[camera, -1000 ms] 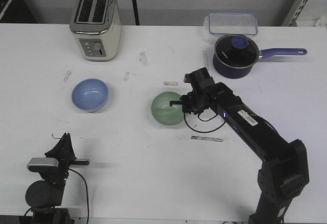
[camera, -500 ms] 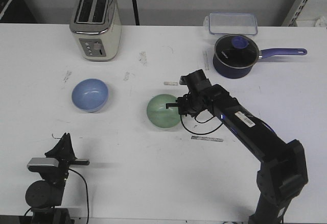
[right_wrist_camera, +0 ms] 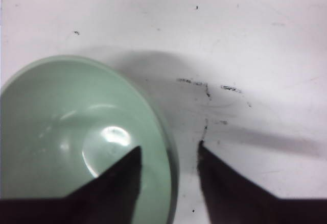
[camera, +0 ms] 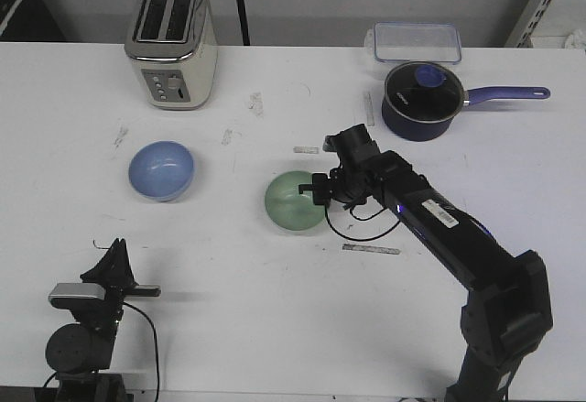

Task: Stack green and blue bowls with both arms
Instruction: 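Open the right gripper and retract it to the rest pose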

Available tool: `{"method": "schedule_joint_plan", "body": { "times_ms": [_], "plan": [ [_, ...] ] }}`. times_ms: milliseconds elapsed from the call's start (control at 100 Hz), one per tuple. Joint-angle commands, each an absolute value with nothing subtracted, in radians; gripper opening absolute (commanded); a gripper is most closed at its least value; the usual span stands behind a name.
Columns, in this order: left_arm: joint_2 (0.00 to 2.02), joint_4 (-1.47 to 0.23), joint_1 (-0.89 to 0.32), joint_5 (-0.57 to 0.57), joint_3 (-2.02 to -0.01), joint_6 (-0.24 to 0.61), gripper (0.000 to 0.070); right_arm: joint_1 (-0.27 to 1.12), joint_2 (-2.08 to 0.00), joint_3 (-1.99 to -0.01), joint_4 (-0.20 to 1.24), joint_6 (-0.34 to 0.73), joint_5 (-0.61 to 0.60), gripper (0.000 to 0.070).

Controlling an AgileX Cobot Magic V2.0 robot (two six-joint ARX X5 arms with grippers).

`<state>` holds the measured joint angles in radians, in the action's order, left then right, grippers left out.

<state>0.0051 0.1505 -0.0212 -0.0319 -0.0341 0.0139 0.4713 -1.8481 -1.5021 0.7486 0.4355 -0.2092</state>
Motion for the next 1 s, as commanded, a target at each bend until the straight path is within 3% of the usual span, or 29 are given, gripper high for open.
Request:
{"method": "schedule_joint_plan", "body": {
  "times_ms": [0,230,420,480,600,640,880,990],
  "plan": [
    [0.003,0.165,-0.022,-0.038,-0.012,0.019,0.0001,0.479,-1.834,-1.515,0.734,0.44,-0.207,0.0434],
    [0.003,0.165,-0.022,-0.038,-0.012,0.019,0.0002,0.48,-1.741,-1.515,0.691,0.4,-0.126,0.044],
    [0.003,0.165,-0.022,-0.038,-0.012,0.019,0.0002,0.47,-1.656,-1.497,0.639,0.269,-0.002,0.0387],
    [0.003,0.165,-0.022,-0.038,-0.012,0.019,0.0002,0.456,-1.618,-1.472,0.603,0.221,0.027,0.032],
    [0.003,0.165,-0.022,-0.038,-0.012,0.019,0.0001,0.411,-1.529,-1.382,0.496,0.149,0.035,0.0058],
    [0.003,0.165,-0.022,-0.038,-0.012,0.019,0.0001,0.393,-1.492,-1.343,0.453,0.123,0.034,0.0002],
    [0.003,0.165,-0.022,-0.037,-0.012,0.019,0.0002,0.273,-1.26,-1.076,0.171,-0.091,0.023,0.0003],
    [0.003,0.165,-0.022,-0.038,-0.012,0.019,0.0001,0.192,-1.155,-0.966,0.097,-0.134,0.023,0.0003]
  ]
}}
